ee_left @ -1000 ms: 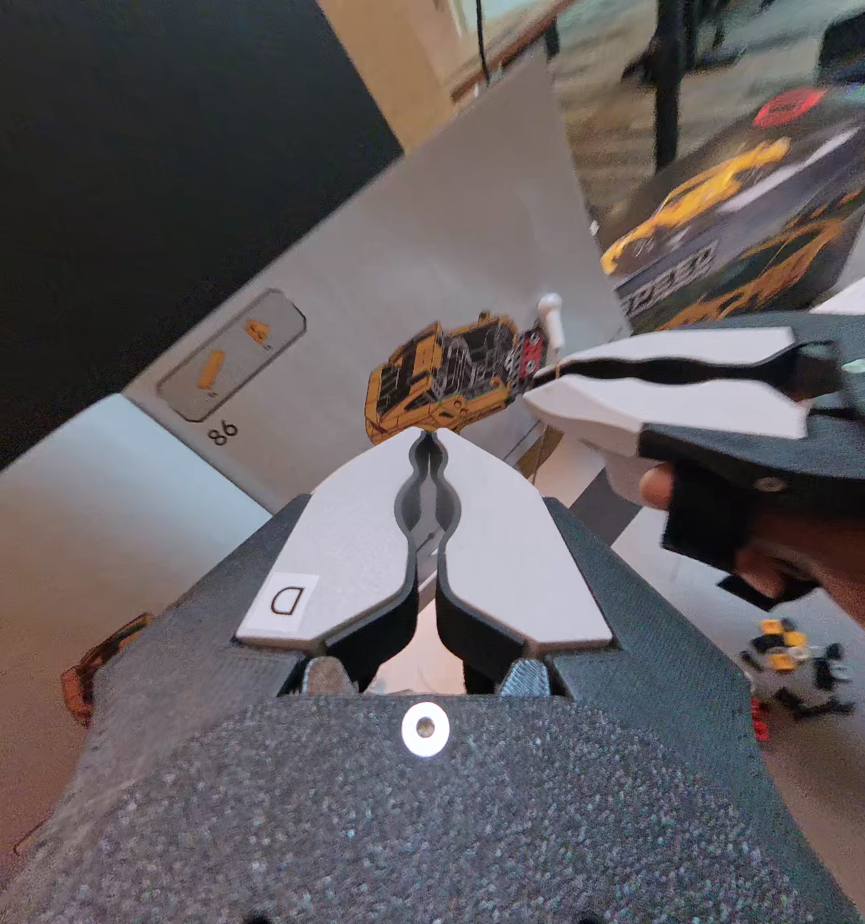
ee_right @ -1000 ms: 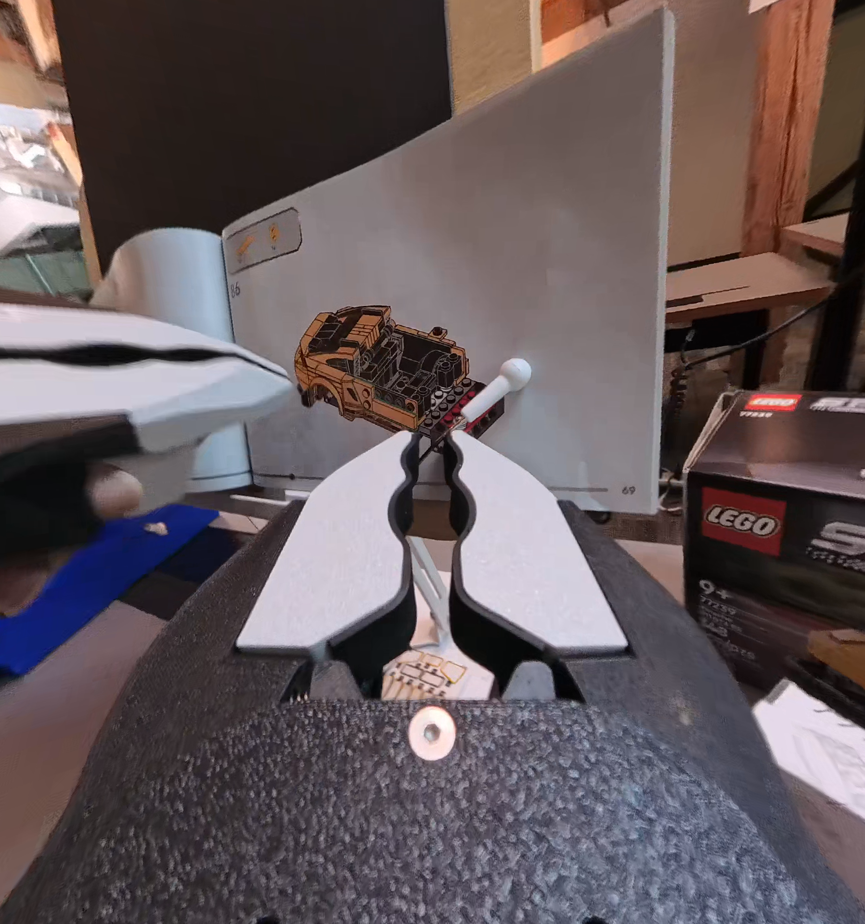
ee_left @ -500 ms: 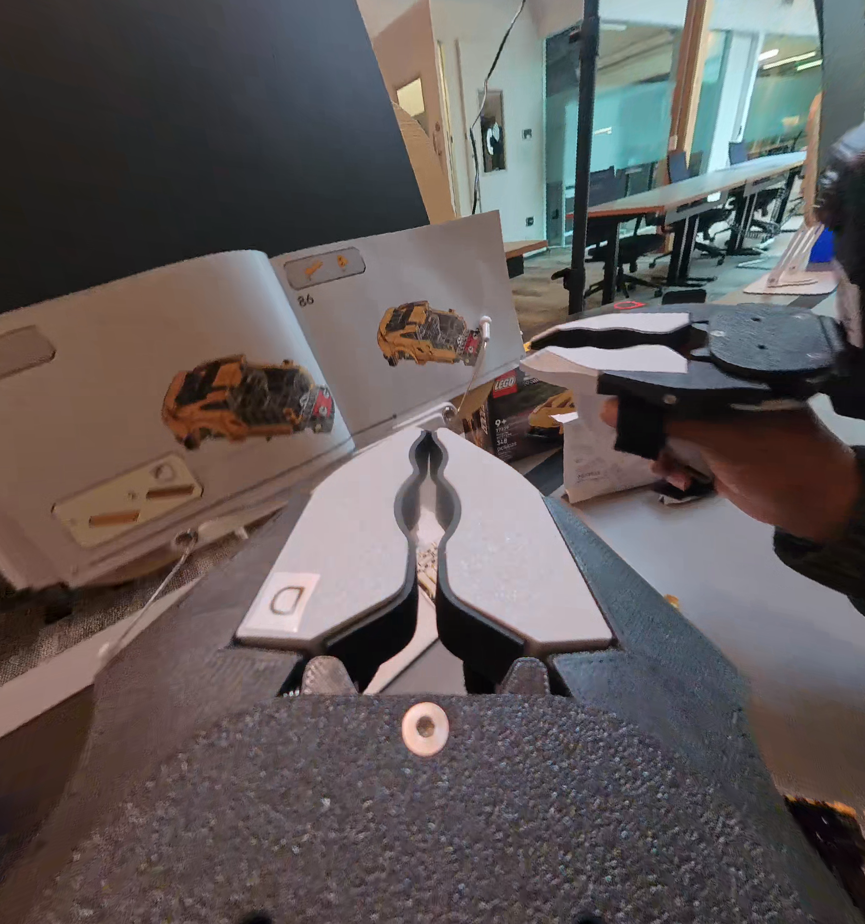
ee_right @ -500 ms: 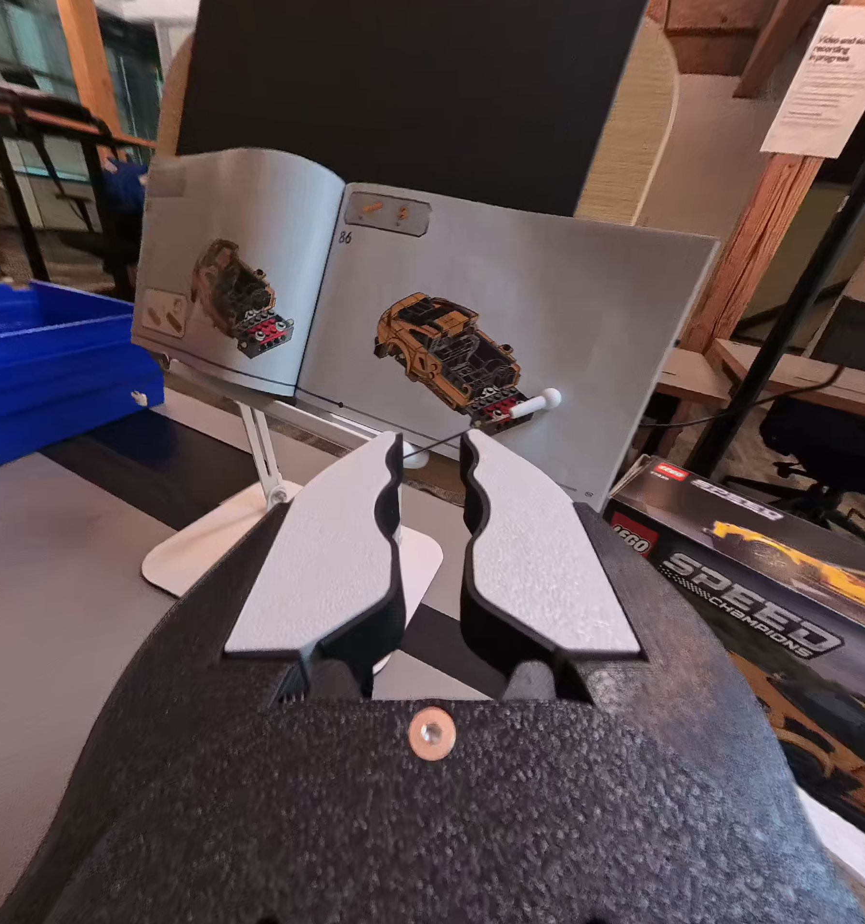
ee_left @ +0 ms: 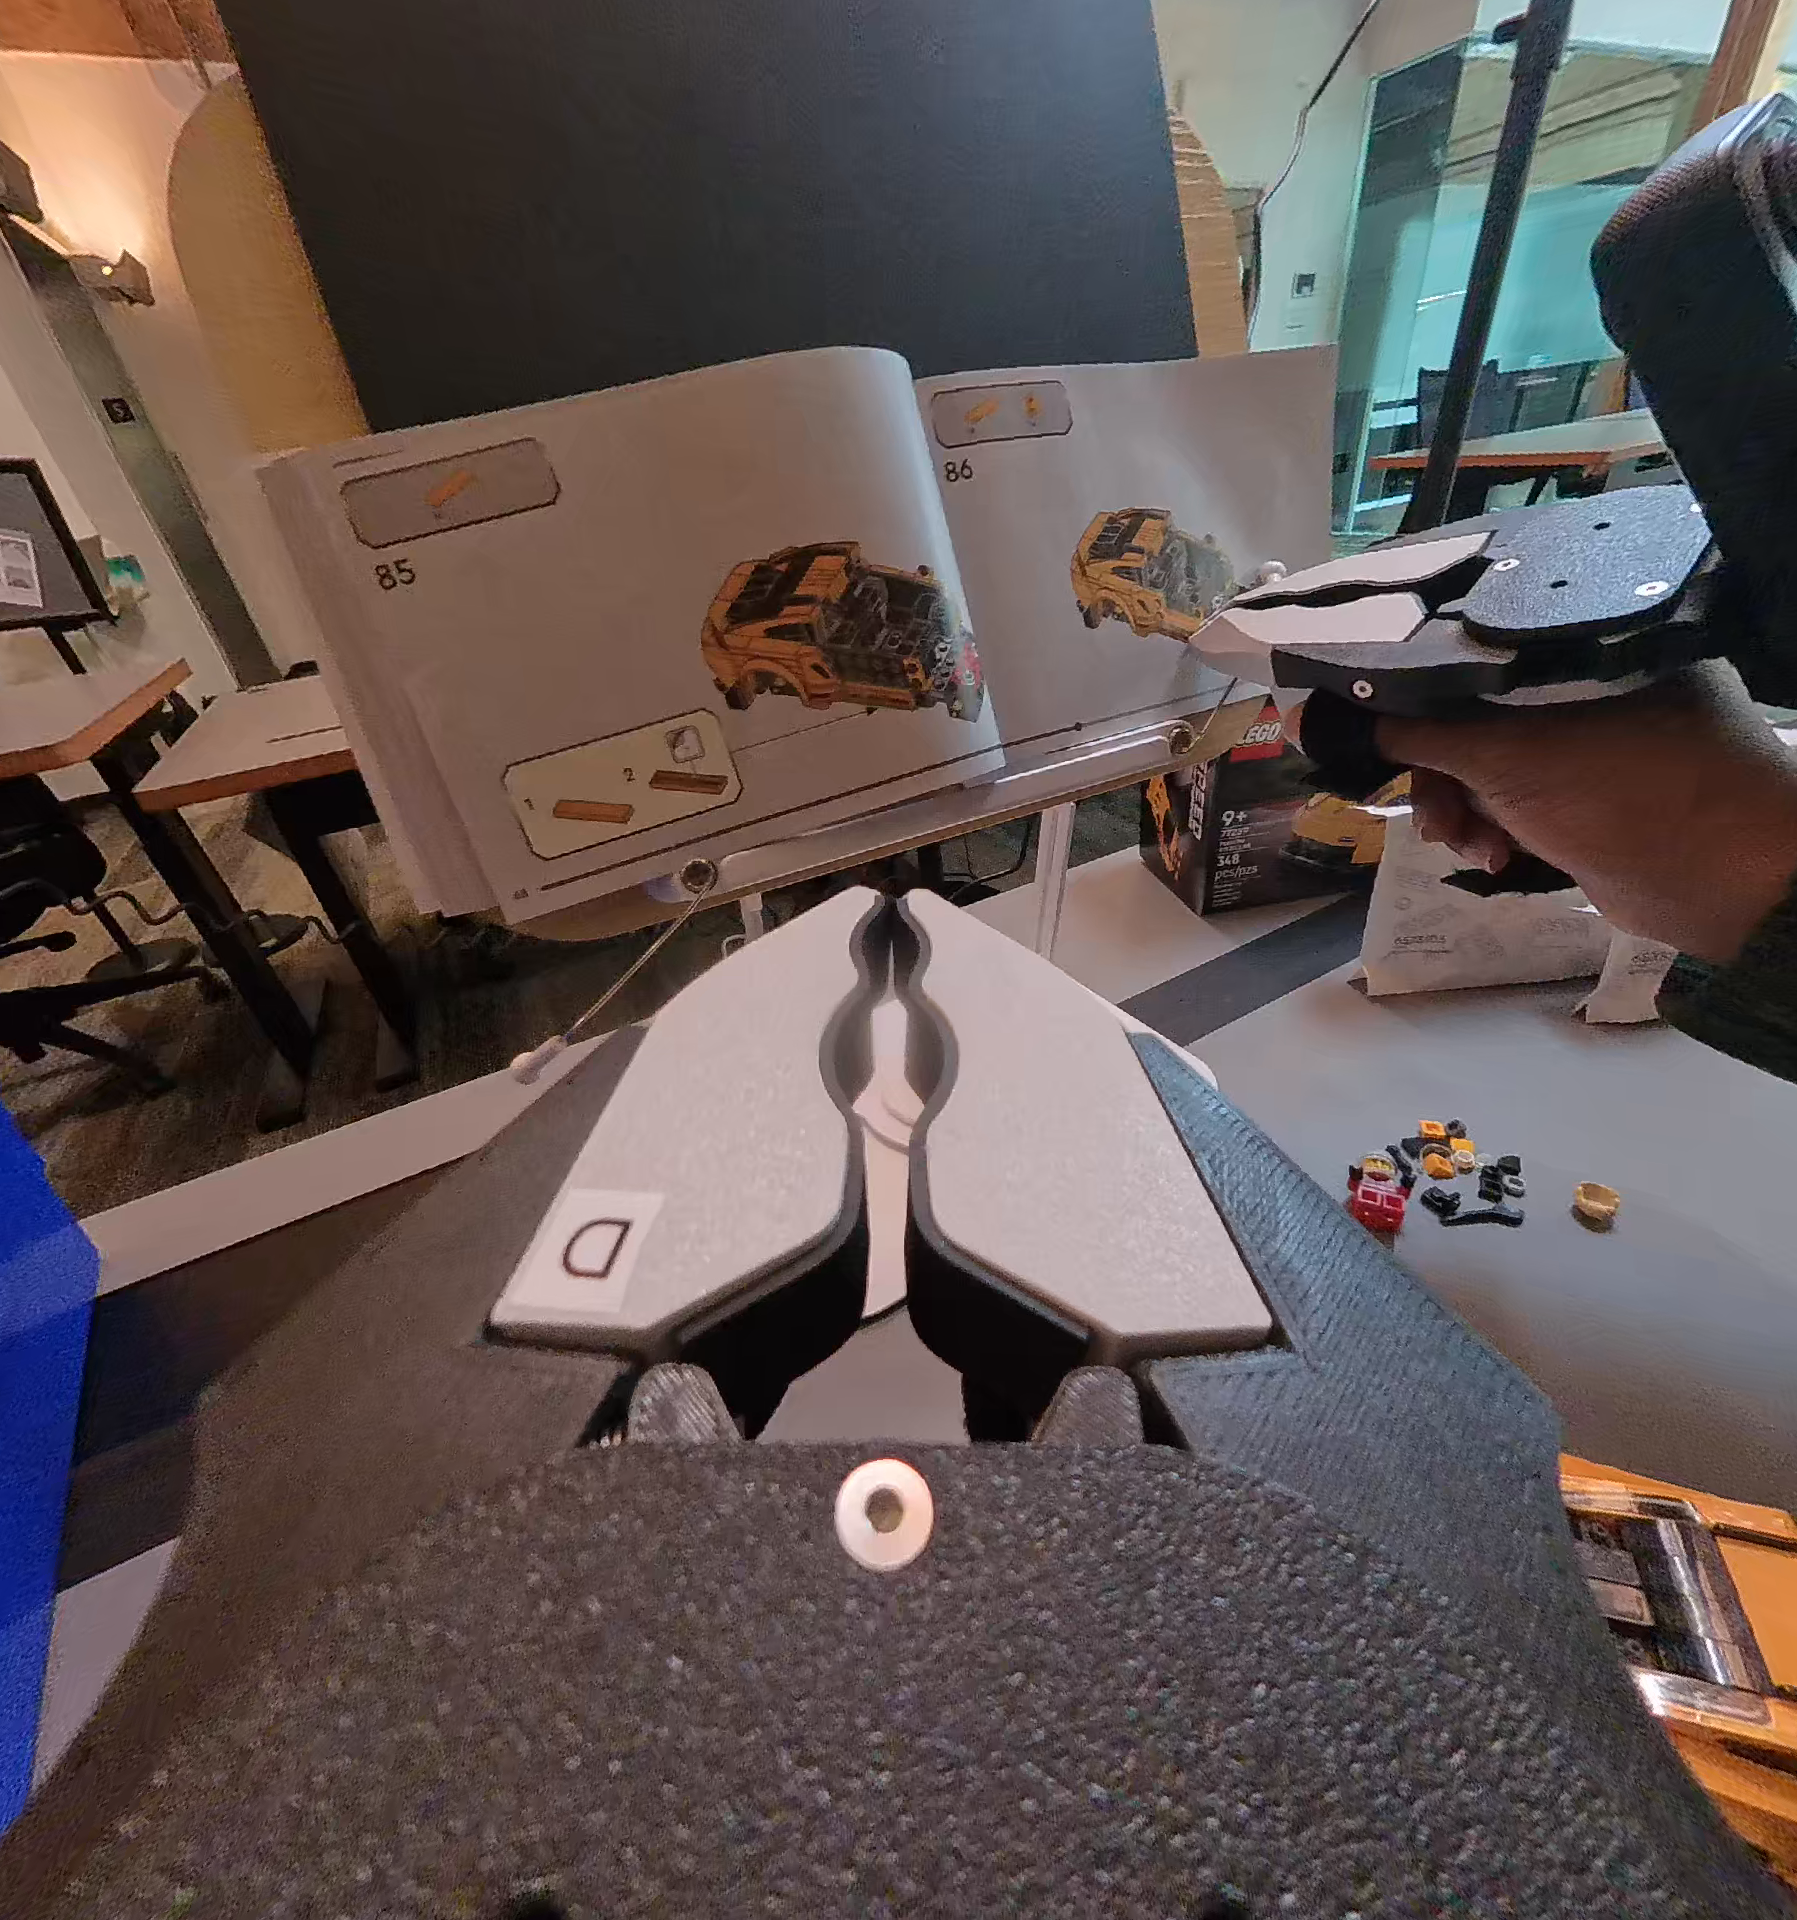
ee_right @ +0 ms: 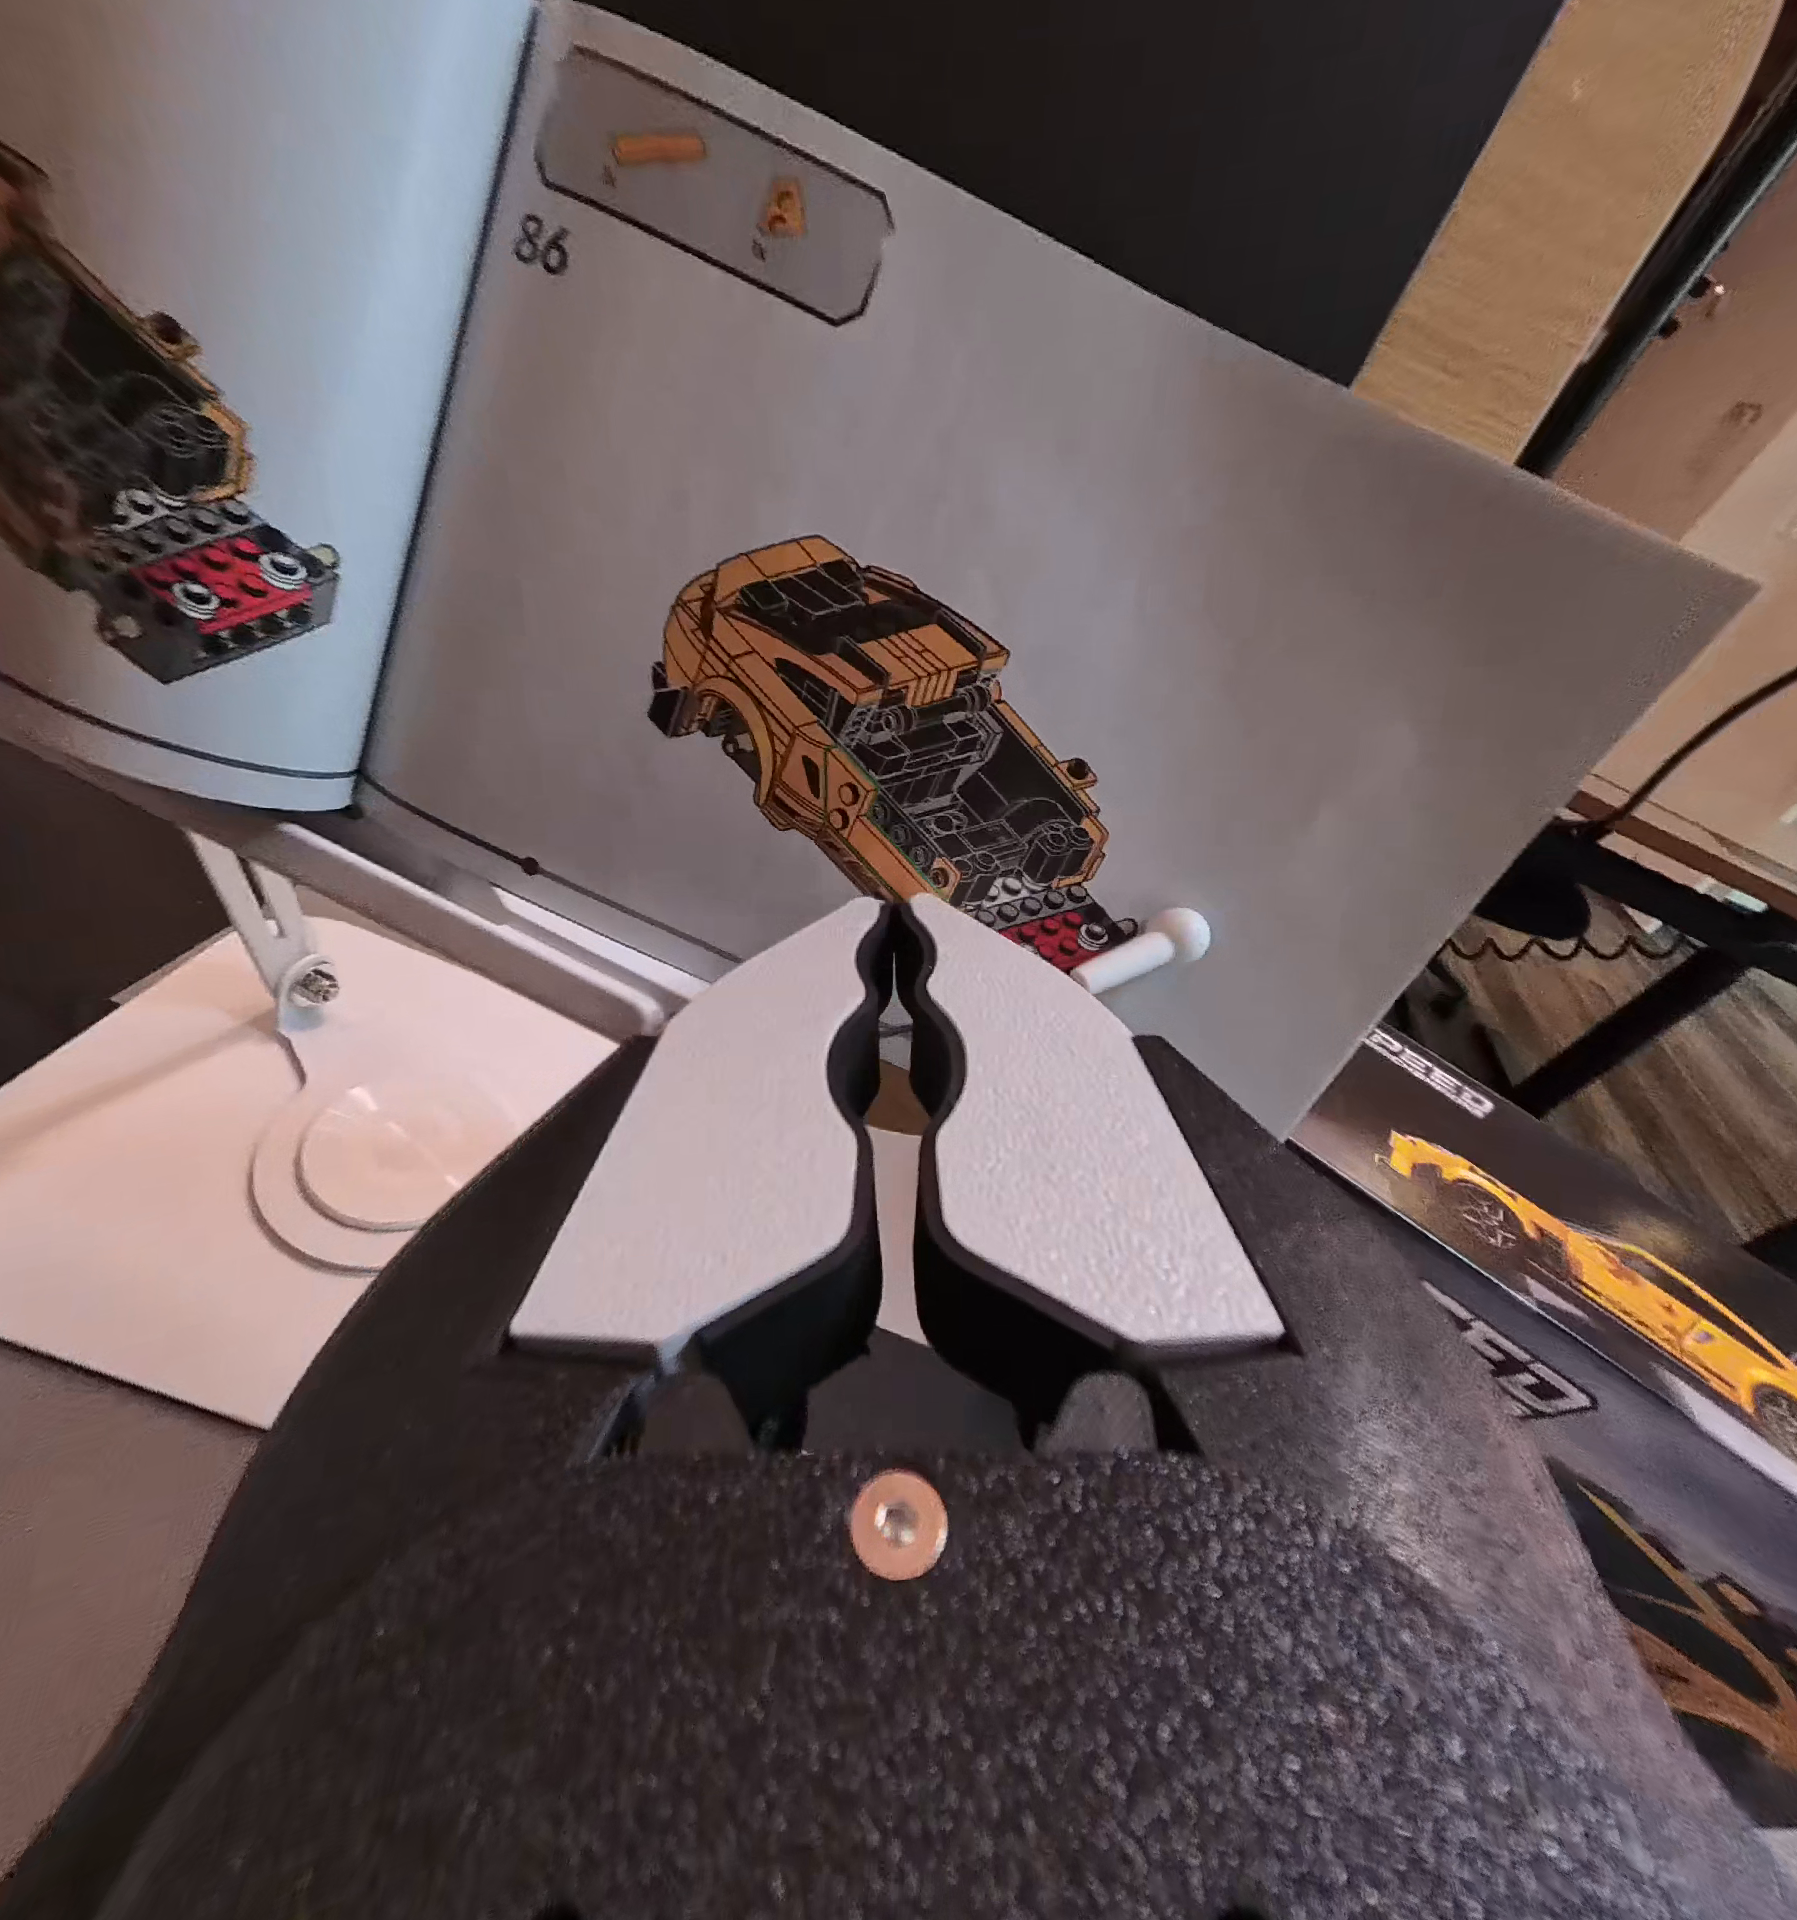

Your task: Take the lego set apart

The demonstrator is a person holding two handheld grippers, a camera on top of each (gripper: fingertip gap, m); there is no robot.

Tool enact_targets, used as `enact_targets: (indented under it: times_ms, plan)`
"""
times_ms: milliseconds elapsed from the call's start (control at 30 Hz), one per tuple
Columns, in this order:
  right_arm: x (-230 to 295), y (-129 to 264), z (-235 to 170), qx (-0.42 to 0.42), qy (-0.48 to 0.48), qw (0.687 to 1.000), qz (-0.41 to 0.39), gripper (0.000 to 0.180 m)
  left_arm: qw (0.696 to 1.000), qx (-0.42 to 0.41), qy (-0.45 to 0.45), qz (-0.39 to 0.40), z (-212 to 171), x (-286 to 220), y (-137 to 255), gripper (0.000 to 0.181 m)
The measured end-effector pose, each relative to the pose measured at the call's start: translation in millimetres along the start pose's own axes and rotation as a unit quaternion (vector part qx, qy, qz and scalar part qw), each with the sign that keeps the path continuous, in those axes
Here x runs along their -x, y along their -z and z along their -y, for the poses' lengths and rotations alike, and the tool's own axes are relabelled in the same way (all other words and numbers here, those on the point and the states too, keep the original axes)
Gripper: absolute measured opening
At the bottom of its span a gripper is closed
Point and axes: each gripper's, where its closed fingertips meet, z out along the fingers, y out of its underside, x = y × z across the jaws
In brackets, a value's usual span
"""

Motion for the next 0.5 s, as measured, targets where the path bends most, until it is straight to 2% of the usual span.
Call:
enact_targets:
  times_ms: [500]
  plan:
    - [14.7, -3.4, 13.3, -0.026, -0.011, 0.999, 0.018, 0.0, 1.0, 0.016, -0.02, 0.006, -9.9, 4.9, -2.3, 0.0]
